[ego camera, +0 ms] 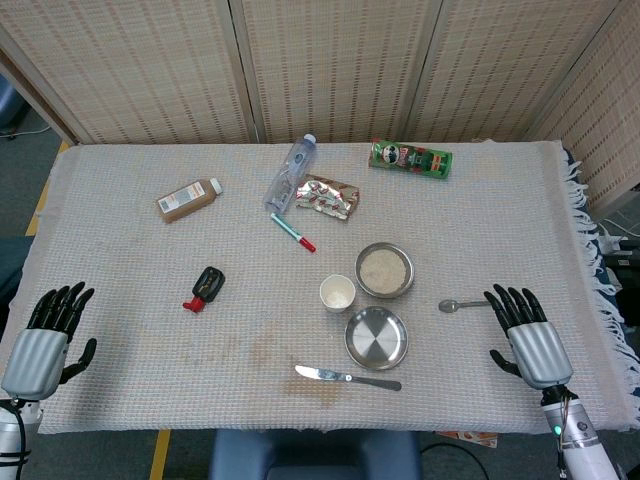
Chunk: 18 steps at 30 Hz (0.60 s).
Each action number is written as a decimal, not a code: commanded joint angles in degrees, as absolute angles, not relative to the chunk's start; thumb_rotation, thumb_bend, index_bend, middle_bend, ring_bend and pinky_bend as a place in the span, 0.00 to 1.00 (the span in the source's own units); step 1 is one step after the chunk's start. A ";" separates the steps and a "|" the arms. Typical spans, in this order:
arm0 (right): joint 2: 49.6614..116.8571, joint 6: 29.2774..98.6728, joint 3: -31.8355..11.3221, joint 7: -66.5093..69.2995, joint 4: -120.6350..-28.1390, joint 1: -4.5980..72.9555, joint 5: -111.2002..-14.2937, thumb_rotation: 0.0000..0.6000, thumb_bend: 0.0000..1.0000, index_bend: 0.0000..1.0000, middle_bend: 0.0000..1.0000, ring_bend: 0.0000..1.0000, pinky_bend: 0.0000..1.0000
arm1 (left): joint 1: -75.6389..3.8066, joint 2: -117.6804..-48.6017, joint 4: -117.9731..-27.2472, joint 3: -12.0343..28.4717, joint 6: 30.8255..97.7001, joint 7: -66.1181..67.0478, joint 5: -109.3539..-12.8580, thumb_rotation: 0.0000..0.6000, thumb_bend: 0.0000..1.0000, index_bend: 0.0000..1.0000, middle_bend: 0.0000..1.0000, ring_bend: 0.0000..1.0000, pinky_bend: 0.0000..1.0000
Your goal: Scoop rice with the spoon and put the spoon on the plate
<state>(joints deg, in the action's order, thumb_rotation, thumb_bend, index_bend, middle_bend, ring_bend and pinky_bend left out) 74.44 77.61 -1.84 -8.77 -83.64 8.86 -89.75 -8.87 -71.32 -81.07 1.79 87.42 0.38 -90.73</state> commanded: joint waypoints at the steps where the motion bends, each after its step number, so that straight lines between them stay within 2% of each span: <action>1: 74.19 77.74 -1.77 -8.53 -83.91 8.93 -89.76 1.00 0.13 0.00 0.00 0.00 0.00 | -8.93 -71.43 -81.39 1.85 87.10 0.93 -90.48 1.00 0.45 0.00 0.00 0.00 0.07; 8: 74.25 76.57 -1.42 -7.99 -83.33 9.56 -89.21 1.00 0.13 0.02 0.00 0.00 0.00 | -8.57 -71.20 -82.25 1.58 87.85 1.50 -91.12 1.00 0.44 0.00 0.00 0.00 0.07; 11: 74.98 74.33 -1.92 -8.38 -82.10 10.76 -87.93 1.00 0.15 0.14 0.00 0.00 0.00 | -8.79 -71.27 -82.20 1.40 87.16 1.63 -91.13 1.00 0.44 0.00 0.00 0.00 0.07; 13: 76.13 71.69 -2.80 -8.29 -80.64 12.38 -86.47 1.00 0.17 0.26 0.00 0.00 0.00 | -8.97 -71.26 -82.47 1.27 86.31 2.08 -90.81 1.00 0.45 0.00 0.00 0.00 0.07; 18: 81.07 64.70 -5.55 -11.40 -75.50 16.55 -80.88 1.00 0.21 0.43 0.00 0.00 0.00 | -9.31 -71.38 -82.92 1.00 85.82 2.18 -91.36 1.00 0.45 0.00 0.00 0.00 0.07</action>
<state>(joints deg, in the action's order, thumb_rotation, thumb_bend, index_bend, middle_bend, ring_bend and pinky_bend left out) 78.82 67.62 -4.18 -9.84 -77.76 14.47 -83.34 -9.24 -71.37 -82.86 1.08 85.85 2.23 -91.19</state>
